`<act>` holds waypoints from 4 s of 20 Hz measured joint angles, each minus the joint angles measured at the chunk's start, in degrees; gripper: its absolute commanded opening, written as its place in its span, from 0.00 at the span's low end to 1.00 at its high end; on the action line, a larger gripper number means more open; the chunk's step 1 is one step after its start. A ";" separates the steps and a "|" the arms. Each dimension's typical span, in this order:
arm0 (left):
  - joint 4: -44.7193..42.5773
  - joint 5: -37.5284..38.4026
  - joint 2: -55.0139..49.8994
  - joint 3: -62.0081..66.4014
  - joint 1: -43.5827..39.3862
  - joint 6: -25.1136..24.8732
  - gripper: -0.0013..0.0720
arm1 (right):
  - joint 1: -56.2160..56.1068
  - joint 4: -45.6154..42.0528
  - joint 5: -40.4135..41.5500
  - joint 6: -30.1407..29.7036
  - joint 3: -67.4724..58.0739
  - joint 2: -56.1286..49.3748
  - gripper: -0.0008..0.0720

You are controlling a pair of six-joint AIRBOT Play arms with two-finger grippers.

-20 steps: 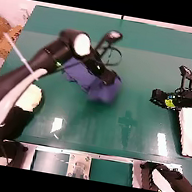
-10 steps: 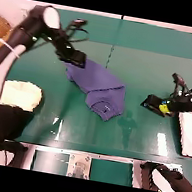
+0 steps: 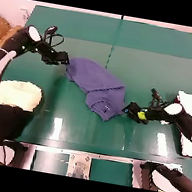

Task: Fold the shirts.

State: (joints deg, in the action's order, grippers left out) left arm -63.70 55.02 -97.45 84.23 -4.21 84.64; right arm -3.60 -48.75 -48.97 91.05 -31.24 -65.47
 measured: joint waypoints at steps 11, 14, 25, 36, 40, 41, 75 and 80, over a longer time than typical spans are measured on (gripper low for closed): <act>14.73 -7.26 -7.45 4.07 0.61 -8.74 0.04 | -1.20 4.74 2.29 -8.74 -6.64 -9.86 0.04; 13.68 -0.90 -4.83 8.96 0.59 -9.14 0.04 | 2.54 4.50 -2.95 -10.73 -11.63 -9.16 0.04; 4.76 7.78 27.71 13.03 0.61 -6.29 0.04 | 14.56 3.23 -17.31 -12.20 -41.13 11.08 0.04; -0.13 5.40 49.90 12.24 0.61 -5.40 0.04 | 17.66 -2.12 -18.69 -12.26 -53.18 24.98 0.04; -2.40 5.90 48.19 4.96 0.61 -4.50 0.04 | 17.68 -4.37 -19.12 -12.26 -45.07 24.79 0.04; -2.36 5.73 47.36 1.53 0.59 -4.35 0.04 | 17.68 -4.39 -18.97 -12.26 -41.29 24.20 0.04; 18.73 -9.05 22.51 -37.11 0.48 -17.84 0.04 | 6.58 8.26 2.29 -7.67 7.98 4.52 0.56; 18.53 -8.87 22.53 -36.89 0.48 -18.45 0.04 | -0.33 11.19 7.48 -9.03 5.27 -1.49 0.04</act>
State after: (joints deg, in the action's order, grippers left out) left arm -45.17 46.15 -74.91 47.33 -3.73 66.19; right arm -3.92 -37.56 -41.50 82.02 -25.98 -66.96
